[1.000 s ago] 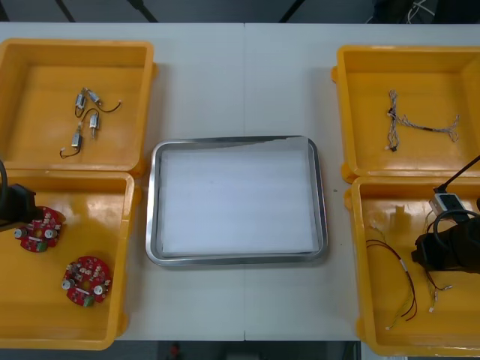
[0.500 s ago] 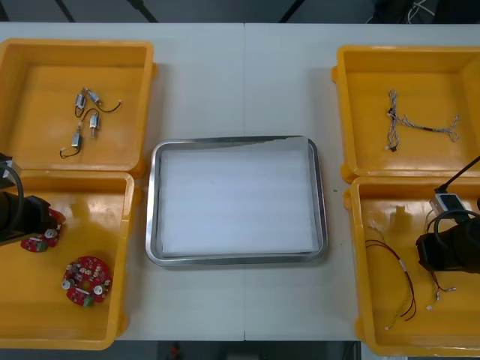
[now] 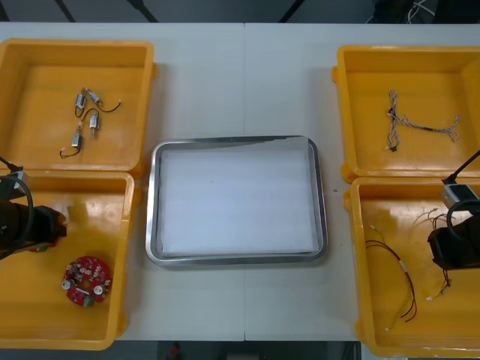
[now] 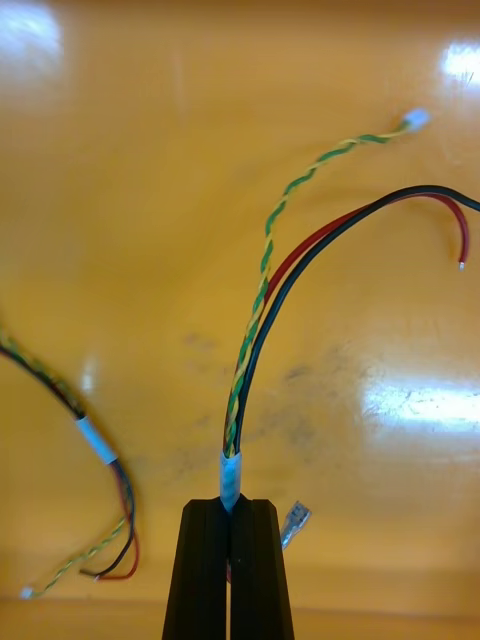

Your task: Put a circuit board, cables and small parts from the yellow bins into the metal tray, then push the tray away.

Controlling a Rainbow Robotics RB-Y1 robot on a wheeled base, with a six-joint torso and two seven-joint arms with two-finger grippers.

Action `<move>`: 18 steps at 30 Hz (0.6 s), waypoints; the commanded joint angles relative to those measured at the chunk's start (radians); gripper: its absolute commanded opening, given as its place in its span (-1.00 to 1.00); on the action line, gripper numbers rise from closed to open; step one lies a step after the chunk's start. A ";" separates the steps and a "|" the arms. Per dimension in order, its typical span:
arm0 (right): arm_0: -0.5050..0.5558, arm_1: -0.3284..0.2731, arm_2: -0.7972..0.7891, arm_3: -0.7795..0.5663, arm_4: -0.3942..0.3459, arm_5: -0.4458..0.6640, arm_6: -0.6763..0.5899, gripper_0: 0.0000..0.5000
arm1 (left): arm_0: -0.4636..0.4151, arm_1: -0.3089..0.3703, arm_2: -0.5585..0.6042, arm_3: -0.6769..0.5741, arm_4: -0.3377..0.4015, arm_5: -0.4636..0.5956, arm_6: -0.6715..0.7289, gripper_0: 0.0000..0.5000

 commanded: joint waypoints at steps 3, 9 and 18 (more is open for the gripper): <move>0.009 -0.008 -0.144 -0.093 -0.087 0.084 0.060 -1.00 | 0.008 -0.009 -0.022 0.005 -0.013 -0.021 -0.025 1.00; 0.004 -0.001 -0.244 -0.120 -0.167 0.148 0.077 -1.00 | 0.008 -0.009 -0.022 0.005 -0.013 -0.030 -0.028 1.00; -0.082 0.097 -0.380 -0.146 -0.210 0.369 0.121 -1.00 | 0.005 -0.009 -0.022 0.005 -0.040 -0.050 -0.047 1.00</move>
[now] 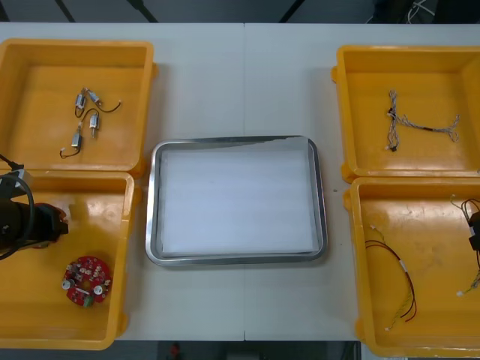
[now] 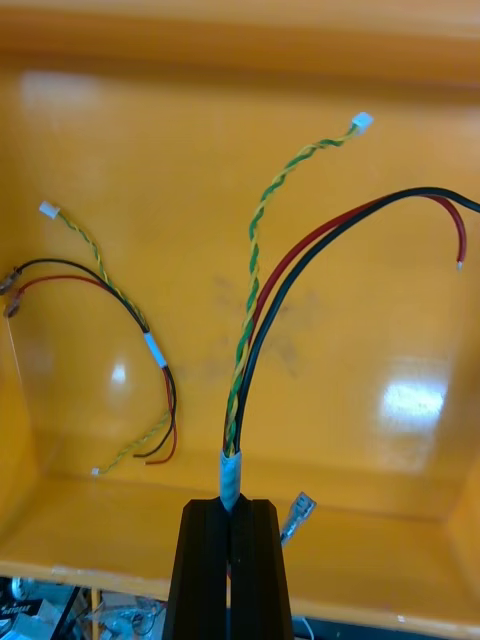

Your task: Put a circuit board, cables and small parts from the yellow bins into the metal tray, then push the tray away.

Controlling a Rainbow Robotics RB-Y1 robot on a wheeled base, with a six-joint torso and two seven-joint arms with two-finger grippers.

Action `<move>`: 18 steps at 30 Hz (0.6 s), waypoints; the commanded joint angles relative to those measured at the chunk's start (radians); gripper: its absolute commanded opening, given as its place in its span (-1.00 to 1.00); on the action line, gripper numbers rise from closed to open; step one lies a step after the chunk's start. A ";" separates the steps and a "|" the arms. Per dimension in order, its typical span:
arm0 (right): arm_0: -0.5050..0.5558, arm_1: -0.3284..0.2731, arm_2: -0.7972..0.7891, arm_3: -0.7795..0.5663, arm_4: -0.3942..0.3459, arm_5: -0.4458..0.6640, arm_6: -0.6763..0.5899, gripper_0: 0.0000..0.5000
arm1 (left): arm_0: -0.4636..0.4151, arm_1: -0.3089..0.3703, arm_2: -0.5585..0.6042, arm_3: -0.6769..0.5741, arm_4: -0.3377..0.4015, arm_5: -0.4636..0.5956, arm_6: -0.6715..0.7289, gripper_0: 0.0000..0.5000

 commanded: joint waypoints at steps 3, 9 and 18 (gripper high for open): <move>-0.095 0.053 -0.063 -0.042 -0.013 0.072 0.056 -1.00 | 0.005 -0.009 -0.013 0.003 -0.025 -0.013 -0.054 1.00; -0.174 0.053 -0.063 -0.073 -0.035 0.072 0.078 -1.00 | 0.005 -0.009 -0.012 -0.002 -0.048 -0.012 -0.079 1.00; -0.237 0.050 -0.062 -0.081 -0.109 0.072 0.117 -1.00 | -0.020 -0.002 -0.012 -0.037 -0.094 0.071 -0.102 1.00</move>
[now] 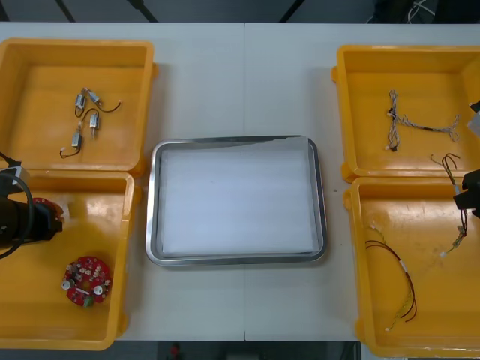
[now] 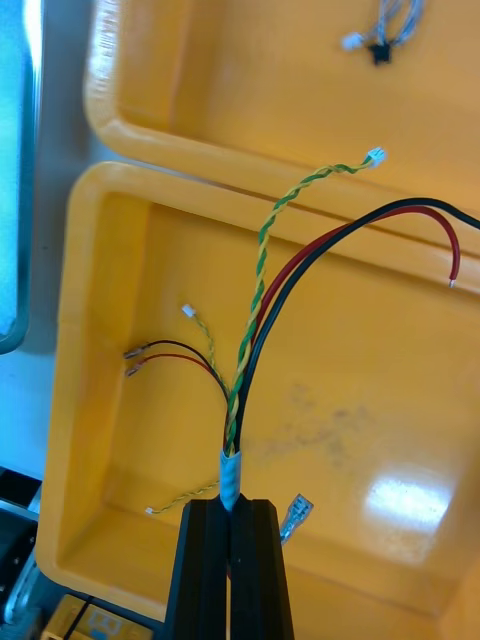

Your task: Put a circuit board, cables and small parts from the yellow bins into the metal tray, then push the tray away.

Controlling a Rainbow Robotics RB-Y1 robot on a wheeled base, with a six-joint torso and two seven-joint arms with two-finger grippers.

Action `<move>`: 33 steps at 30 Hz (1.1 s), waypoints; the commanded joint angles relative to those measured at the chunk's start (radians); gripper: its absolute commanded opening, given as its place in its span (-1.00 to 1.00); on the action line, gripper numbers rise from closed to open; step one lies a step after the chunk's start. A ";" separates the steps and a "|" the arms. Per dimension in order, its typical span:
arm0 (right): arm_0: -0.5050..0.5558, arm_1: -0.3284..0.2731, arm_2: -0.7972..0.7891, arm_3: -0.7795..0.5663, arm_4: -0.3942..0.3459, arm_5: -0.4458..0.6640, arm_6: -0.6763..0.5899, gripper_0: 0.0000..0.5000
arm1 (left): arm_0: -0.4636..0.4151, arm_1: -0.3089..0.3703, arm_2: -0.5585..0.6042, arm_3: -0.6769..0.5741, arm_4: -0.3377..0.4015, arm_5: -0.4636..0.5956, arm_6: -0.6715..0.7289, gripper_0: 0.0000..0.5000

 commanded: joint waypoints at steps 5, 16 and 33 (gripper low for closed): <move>-0.048 -0.004 -0.018 -0.028 -0.023 0.006 0.047 -1.00 | -0.023 -0.001 -0.013 -0.033 -0.028 0.048 -0.095 1.00; -0.059 -0.018 -0.015 -0.030 -0.029 0.006 0.060 -1.00 | -0.038 -0.002 -0.013 -0.047 -0.036 0.046 -0.129 1.00; -0.059 -0.020 -0.003 -0.041 -0.018 0.006 0.060 -1.00 | -0.040 -0.011 -0.016 -0.044 -0.045 0.000 -0.181 1.00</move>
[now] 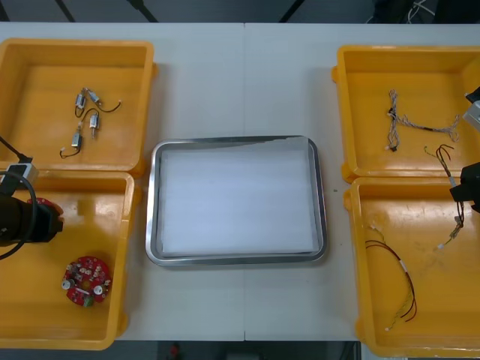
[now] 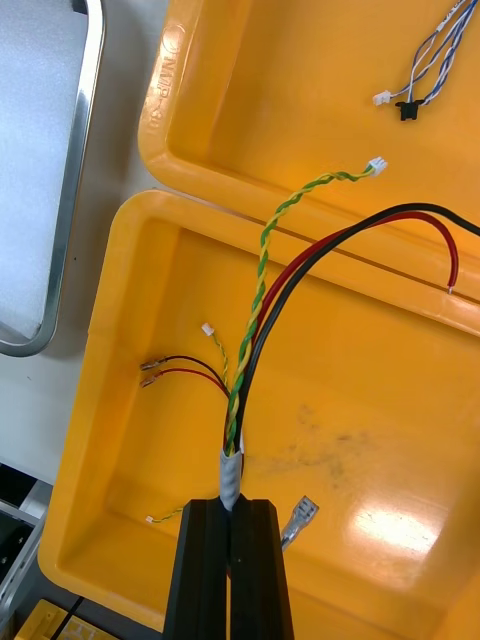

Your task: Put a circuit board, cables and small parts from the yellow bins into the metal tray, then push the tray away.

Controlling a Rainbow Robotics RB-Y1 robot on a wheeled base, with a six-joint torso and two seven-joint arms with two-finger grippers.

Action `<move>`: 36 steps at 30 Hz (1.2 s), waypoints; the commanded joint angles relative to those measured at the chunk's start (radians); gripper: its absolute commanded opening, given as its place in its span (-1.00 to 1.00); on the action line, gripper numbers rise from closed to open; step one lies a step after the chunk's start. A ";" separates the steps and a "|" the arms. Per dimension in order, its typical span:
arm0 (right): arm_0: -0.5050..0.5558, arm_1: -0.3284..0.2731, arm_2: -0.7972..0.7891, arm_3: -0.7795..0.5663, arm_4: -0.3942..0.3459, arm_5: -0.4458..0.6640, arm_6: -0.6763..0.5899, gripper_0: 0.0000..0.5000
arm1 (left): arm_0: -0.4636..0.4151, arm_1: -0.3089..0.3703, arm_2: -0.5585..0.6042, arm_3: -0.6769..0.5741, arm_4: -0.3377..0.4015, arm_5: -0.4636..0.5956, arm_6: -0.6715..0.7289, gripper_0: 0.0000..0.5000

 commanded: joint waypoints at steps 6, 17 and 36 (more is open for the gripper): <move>-0.026 -0.020 -0.003 -0.030 0.001 0.004 0.037 -1.00 | -0.027 -0.013 -0.047 -0.001 -0.029 -0.062 -0.064 1.00; -0.026 -0.020 -0.003 -0.030 0.001 0.004 0.037 -1.00 | -0.027 -0.013 -0.059 0.010 -0.024 -0.084 -0.079 0.47; -0.026 -0.020 -0.003 -0.030 0.001 0.004 0.037 -1.00 | -0.027 0.010 -0.059 -0.012 -0.036 -0.070 -0.087 -1.00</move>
